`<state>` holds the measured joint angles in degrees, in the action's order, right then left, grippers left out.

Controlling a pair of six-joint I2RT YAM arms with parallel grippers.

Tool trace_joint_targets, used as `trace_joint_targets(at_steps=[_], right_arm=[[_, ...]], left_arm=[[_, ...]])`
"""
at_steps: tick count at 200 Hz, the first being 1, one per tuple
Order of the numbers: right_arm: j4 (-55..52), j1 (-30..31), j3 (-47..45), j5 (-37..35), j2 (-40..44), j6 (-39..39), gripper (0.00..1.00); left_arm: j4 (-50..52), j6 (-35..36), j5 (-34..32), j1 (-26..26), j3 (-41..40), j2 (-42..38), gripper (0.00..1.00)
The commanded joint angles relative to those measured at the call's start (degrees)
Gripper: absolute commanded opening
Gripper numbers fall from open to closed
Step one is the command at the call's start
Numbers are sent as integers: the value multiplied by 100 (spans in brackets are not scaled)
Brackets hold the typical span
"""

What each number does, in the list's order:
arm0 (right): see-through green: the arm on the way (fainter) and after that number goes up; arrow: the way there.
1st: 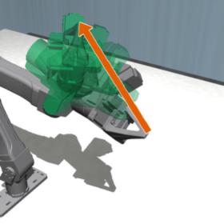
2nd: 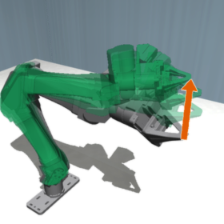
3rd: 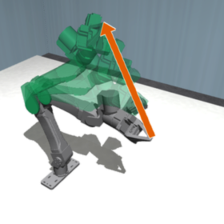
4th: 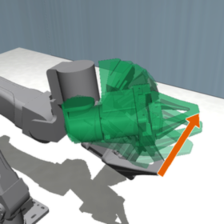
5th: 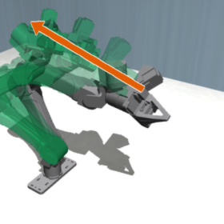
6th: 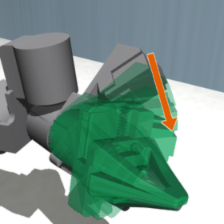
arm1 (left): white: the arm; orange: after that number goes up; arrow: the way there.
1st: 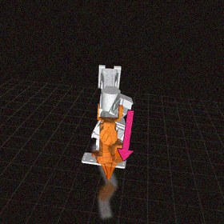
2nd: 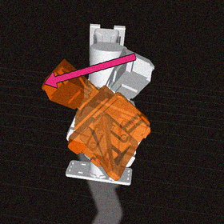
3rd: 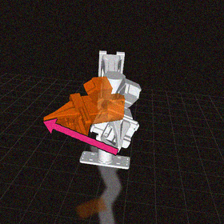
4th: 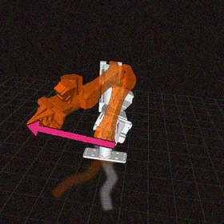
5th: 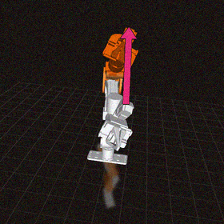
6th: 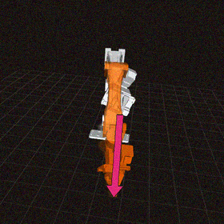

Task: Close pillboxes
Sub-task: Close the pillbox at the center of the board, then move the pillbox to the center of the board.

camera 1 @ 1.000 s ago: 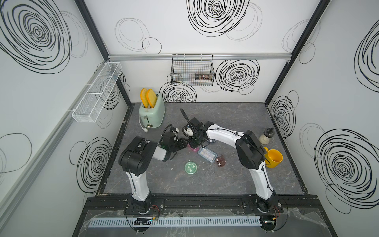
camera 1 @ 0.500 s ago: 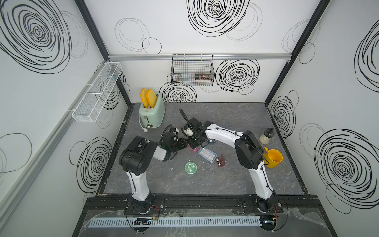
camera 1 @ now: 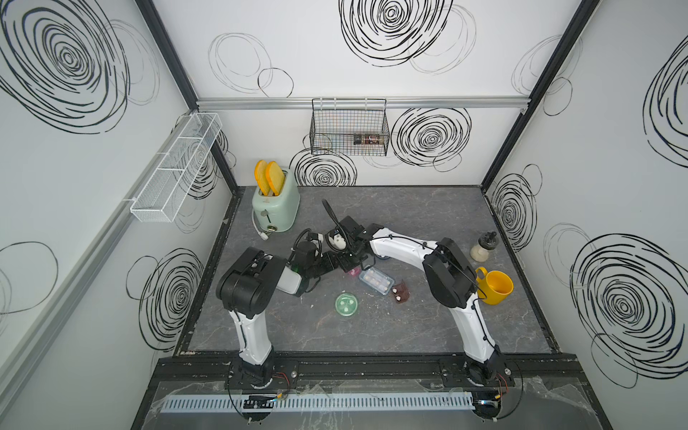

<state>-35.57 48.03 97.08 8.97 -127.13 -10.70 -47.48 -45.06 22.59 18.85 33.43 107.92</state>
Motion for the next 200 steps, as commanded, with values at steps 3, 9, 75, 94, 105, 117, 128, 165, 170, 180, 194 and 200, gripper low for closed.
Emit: trace_joint_targets(at_steps=[3,9,75,94,105,117,128,165,170,180,194,200], right_arm=[[-395,3,-312,-107,-329,-162,13],[-381,-28,-287,-74,-226,-177,13],[447,-759,-393,1192,1539,-183,20],[313,-1150,-561,986,1893,-112,22],[203,-1366,-729,925,2091,-62,25],[178,-1565,-1011,836,2368,-40,28],[46,-1724,-1249,745,2651,-19,31],[-21,-2438,-2782,962,3756,-259,36],[2,-2495,-2973,999,3897,-285,36],[28,-2551,-3395,1059,4141,-316,36],[83,-2582,-3857,1203,4394,-396,36],[142,-2577,-4040,1287,4491,-415,35]], left_arm=[[156,-89,-20,-13,-187,155,29],[154,-91,-18,-25,-203,135,29],[451,-42,-9,-243,-315,-738,33],[776,68,-44,-246,-208,-1089,37],[1015,161,-18,-197,-56,-1240,42],[1306,287,-24,-85,147,-1394,46],[1575,343,-44,77,286,-1534,49],[2040,315,-347,1015,338,-2117,55],[2074,285,-391,1139,302,-2212,55],[2097,187,-446,1363,184,-2397,55],[2166,44,-584,1717,7,-2671,54],[2251,19,-673,1892,-56,-2778,53]])
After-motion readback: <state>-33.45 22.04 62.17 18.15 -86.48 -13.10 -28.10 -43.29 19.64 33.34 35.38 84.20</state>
